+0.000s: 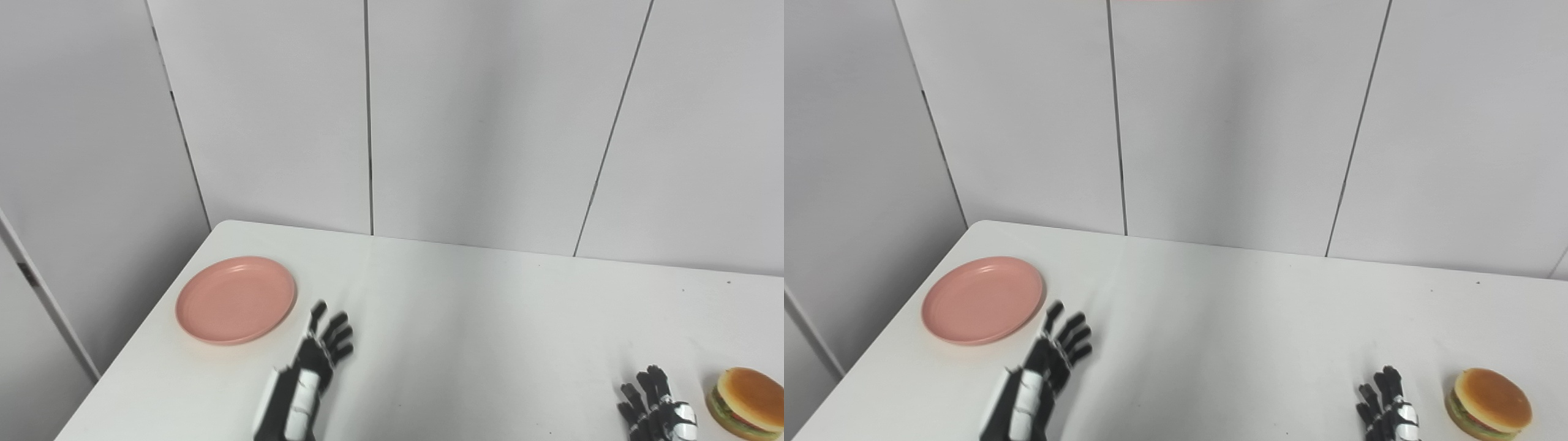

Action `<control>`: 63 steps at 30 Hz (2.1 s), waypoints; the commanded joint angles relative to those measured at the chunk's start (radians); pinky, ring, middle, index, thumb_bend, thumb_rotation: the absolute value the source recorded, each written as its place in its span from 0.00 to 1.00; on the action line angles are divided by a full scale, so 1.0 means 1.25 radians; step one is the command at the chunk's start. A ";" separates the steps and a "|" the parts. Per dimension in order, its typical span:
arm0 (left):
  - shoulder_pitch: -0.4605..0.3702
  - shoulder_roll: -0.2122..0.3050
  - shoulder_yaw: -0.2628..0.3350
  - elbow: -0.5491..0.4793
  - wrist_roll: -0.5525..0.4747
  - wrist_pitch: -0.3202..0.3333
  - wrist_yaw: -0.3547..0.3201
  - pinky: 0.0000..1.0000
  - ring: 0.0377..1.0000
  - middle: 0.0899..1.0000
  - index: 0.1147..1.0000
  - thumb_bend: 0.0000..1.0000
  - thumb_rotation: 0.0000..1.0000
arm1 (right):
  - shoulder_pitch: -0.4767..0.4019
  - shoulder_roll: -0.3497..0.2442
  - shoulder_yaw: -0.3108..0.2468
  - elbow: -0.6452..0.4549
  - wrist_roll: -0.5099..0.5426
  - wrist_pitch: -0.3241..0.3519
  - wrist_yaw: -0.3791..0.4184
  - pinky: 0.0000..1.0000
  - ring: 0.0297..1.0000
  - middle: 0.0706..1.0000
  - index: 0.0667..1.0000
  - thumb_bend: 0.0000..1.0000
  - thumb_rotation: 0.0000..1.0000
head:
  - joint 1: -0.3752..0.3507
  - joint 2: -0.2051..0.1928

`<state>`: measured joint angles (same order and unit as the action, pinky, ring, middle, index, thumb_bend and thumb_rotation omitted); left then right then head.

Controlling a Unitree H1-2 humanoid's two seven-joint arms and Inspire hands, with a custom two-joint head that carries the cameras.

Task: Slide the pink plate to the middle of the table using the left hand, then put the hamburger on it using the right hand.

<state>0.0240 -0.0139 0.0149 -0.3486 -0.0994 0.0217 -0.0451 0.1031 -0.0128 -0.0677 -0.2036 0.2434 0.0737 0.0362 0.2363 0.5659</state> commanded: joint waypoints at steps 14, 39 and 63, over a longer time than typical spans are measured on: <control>-0.271 0.197 0.182 0.002 -0.102 0.129 0.019 0.85 0.88 0.85 0.84 0.86 0.91 | 0.023 0.016 0.028 -0.039 -0.018 0.071 -0.015 0.88 0.90 0.94 0.93 0.68 1.00 | -0.030 0.000; -0.489 0.381 0.340 0.530 -0.275 0.121 -0.057 0.83 0.83 0.79 0.72 0.91 0.82 | 0.024 0.015 0.009 -0.027 -0.004 0.063 -0.013 0.89 0.88 0.88 0.92 0.74 1.00 | -0.016 -0.003; -0.498 0.377 0.316 0.884 -0.225 -0.034 -0.065 0.90 0.88 0.84 0.81 0.82 0.85 | 0.040 0.012 0.008 -0.046 -0.014 0.067 -0.016 0.84 0.84 0.81 0.89 0.75 1.00 | -0.032 0.002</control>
<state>-0.5663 0.4229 0.4089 0.7596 -0.3843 0.0111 -0.1176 0.1168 -0.0013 -0.0514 -0.2555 0.2260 0.1377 0.0223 0.1978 0.5676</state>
